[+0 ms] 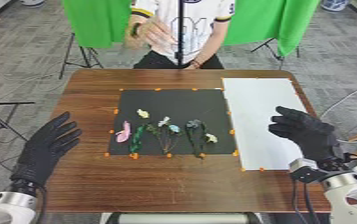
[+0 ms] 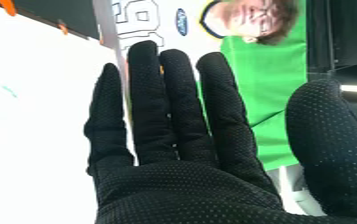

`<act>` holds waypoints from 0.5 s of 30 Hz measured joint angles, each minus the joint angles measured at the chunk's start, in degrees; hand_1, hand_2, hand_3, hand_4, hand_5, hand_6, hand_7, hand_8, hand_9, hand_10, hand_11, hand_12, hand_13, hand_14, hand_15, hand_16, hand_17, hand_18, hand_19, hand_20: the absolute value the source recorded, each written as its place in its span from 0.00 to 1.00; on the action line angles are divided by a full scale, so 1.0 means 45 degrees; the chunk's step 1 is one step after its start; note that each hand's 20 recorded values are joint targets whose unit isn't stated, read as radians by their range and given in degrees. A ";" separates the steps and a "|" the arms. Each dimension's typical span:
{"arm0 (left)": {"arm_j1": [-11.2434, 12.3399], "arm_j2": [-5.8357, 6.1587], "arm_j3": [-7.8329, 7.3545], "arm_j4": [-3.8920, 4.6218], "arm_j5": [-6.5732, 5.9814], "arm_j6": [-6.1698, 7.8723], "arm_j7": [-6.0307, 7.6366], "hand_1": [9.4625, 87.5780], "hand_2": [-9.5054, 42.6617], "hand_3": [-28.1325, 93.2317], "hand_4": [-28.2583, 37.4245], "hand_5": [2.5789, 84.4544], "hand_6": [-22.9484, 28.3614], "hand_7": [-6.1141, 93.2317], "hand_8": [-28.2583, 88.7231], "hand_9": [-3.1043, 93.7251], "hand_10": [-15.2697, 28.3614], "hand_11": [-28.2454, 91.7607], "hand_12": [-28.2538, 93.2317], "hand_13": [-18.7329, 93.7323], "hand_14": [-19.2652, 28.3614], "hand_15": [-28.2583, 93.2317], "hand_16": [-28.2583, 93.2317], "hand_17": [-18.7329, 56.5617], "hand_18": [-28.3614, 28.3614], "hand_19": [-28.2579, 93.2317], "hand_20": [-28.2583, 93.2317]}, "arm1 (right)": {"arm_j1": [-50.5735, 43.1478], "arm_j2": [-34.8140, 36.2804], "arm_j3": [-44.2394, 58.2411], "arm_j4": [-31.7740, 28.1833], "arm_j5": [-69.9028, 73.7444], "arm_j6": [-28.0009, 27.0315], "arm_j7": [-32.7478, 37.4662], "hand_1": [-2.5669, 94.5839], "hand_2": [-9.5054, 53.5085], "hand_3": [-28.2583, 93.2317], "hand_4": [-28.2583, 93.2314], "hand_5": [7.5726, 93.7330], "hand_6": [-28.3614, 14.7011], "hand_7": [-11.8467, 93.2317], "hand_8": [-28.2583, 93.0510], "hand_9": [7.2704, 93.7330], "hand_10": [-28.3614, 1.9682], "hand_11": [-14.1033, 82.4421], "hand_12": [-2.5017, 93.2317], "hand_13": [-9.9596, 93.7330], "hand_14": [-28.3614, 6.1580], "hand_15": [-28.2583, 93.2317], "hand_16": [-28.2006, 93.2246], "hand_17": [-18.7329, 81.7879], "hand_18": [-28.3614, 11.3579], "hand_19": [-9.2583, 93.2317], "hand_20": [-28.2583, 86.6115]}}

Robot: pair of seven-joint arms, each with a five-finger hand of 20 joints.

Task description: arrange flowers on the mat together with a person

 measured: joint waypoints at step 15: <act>0.0137 0.0040 -0.0126 -0.0045 -0.0012 -0.0026 0.0073 0.21 0.18 0.81 0.16 0.32 0.50 0.27 0.16 0.30 0.62 0.42 0.38 0.36 0.71 0.50 0.24 0.14 0.88 0.62 0.30 | -0.0056 0.0115 -0.0347 -0.0166 -0.0488 0.0503 -0.0192 0.15 0.30 0.98 0.06 0.45 0.57 0.28 0.15 0.45 0.45 0.31 0.27 0.44 0.44 0.53 0.41 0.31 0.18 0.61 0.52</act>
